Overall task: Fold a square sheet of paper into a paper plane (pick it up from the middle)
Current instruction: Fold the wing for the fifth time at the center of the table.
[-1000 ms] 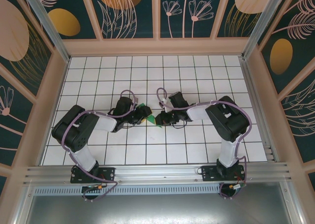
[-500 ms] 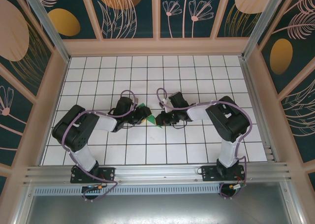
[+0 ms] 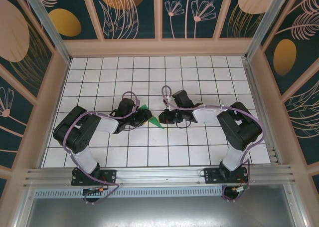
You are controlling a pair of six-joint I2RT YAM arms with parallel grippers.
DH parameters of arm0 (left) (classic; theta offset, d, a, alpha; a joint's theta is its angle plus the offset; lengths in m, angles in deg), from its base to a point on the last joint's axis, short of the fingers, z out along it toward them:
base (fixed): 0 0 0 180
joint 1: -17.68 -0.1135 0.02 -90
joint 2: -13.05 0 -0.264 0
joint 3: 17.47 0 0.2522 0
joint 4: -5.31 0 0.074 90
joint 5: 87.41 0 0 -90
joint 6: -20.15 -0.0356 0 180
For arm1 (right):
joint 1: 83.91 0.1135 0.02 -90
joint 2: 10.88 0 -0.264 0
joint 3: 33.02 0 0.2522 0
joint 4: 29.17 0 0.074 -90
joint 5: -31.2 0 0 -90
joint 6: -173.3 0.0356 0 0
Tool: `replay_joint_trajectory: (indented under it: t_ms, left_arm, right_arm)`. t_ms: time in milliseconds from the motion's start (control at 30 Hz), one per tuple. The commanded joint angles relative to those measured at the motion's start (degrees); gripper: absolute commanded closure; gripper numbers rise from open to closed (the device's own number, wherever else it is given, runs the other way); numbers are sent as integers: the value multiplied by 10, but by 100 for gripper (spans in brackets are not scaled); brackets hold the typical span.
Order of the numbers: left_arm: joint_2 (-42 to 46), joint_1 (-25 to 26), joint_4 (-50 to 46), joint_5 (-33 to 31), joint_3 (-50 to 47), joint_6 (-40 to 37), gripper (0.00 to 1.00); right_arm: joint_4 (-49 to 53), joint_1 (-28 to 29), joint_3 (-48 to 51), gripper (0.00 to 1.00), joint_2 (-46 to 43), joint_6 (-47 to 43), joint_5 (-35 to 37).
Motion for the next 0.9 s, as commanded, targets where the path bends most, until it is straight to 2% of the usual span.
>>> replay_joint_trajectory:
  t_ms: [0, 200, 867]
  left_arm:
    - [-52, 5, -67, -76, -7, -29, 67]
    - [-54, 4, -70, -78, -7, -28, 72]
    - [-48, 4, -103, -106, -8, -33, 75]
  right_arm:
    - [11, 14, -31, 95, 15, 3, 8]
    - [26, 34, -61, 98, 48, -2, 21]
    - [76, 36, -61, 99, 86, -34, 43]
